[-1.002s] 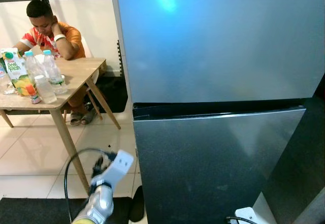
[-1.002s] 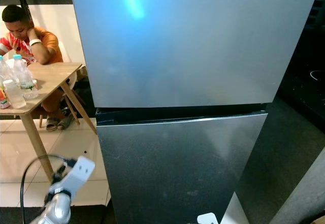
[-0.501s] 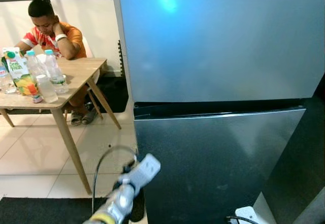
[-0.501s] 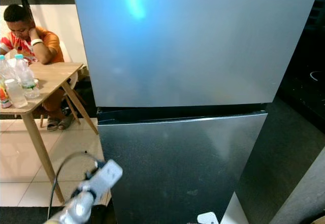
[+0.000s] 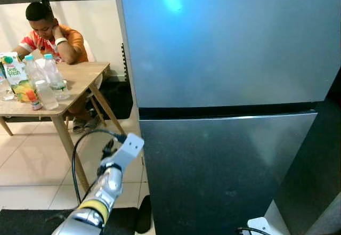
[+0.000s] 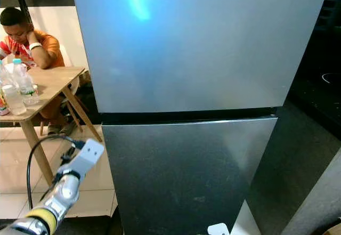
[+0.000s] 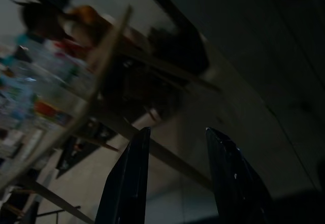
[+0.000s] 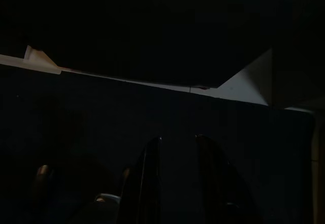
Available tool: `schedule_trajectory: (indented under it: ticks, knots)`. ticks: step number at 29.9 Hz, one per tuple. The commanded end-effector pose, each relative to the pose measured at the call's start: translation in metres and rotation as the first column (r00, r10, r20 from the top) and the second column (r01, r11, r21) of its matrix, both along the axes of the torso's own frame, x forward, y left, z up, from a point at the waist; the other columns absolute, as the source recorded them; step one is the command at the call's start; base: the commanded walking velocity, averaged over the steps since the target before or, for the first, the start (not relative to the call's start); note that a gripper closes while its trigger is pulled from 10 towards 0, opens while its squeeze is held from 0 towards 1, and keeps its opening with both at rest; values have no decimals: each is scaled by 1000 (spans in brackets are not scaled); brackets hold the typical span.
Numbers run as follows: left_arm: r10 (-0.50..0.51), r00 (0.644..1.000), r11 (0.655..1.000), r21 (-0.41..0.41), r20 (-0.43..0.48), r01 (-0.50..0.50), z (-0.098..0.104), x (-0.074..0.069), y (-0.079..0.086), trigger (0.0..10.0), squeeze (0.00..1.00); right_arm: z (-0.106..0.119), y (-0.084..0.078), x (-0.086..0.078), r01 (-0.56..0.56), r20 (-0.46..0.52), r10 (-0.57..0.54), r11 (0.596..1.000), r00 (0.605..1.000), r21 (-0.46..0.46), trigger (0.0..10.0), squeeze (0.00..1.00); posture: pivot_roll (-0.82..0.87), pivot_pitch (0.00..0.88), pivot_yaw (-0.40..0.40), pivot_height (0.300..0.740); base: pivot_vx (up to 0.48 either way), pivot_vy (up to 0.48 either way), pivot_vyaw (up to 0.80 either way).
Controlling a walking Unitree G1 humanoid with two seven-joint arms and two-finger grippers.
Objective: Restocking fridge
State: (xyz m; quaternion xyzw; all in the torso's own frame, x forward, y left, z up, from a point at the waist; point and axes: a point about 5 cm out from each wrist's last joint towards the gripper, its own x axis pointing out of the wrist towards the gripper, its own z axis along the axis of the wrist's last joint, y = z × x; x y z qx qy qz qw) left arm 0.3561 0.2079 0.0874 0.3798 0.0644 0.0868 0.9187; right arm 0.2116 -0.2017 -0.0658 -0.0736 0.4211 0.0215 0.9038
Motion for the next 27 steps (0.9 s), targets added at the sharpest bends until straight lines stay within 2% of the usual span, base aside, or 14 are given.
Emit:
schedule_trajectory:
  ticks: [1,2,6,9,10,11,12,13,14,15,17,20,23,27]
  knots:
    - [-85,992,995,-53,-97,80,-20,-9,-13,10000,0,-2,1,-3,-3,-6,3,1000,1000,3,10000,0,-35,53,21,740,0,0,0]
    - [-85,992,995,-53,-97,80,-20,-9,-13,10000,0,-2,1,-3,-3,-6,3,1000,1000,3,10000,0,-35,53,21,740,0,0,0]
    - [-230,907,962,-222,-353,158,-80,-51,-37,10000,0,-3,0,-5,-12,-17,12,1000,1000,-3,10000,0,-33,57,14,740,0,0,0]
    - [-259,891,952,-252,-373,172,-86,-57,-43,10000,0,-2,0,-4,-13,-15,13,1000,1000,-4,10000,0,-35,58,4,740,0,0,0]
    - [-302,900,945,-226,-314,238,-70,-42,-52,10000,0,-1,0,-2,-28,-8,28,1000,1000,-11,10000,0,-27,59,-9,740,0,0,0]
    - [-302,900,945,-226,-314,238,-70,-42,-52,10000,0,-1,0,-2,-28,-8,28,1000,1000,-11,10000,0,-27,59,-9,740,0,0,0]
    - [-322,902,940,-207,-287,270,-61,-35,-56,10000,0,0,0,-1,-37,-6,37,999,999,-15,10000,0,-25,60,-11,740,0,0,0]
    - [-308,929,942,-200,-204,269,-32,-11,-58,10000,0,2,0,3,-36,3,36,999,999,-16,10000,0,-23,62,-18,740,0,0,0]
    - [-308,929,942,-200,-204,269,-32,-11,-58,10000,0,2,0,3,-36,3,36,999,999,-16,10000,0,-23,62,-18,740,0,0,0]
    - [-302,939,941,-212,-165,266,-17,0,-60,10000,0,3,-1,4,-36,7,36,999,999,-17,10000,0,-23,63,-18,740,0,0,0]
    - [-304,944,936,-226,-131,271,-2,10,-61,10000,0,3,-1,5,-38,9,38,999,999,-18,10000,0,-24,64,-19,740,0,0,0]
    - [-317,947,925,-236,-46,298,38,32,-66,10000,0,5,-1,9,-30,23,31,999,999,-17,10000,0,-25,65,-18,740,0,0,0]
    - [-301,954,927,-236,-5,292,55,39,-64,10000,0,5,0,9,-23,27,23,1000,999,-12,10000,0,-37,70,-5,740,0,0,0]
    - [-258,966,937,-243,4,251,58,41,-54,10000,0,1,2,2,-14,15,14,1000,1000,-4,10000,0,-41,75,5,740,0,0,0]
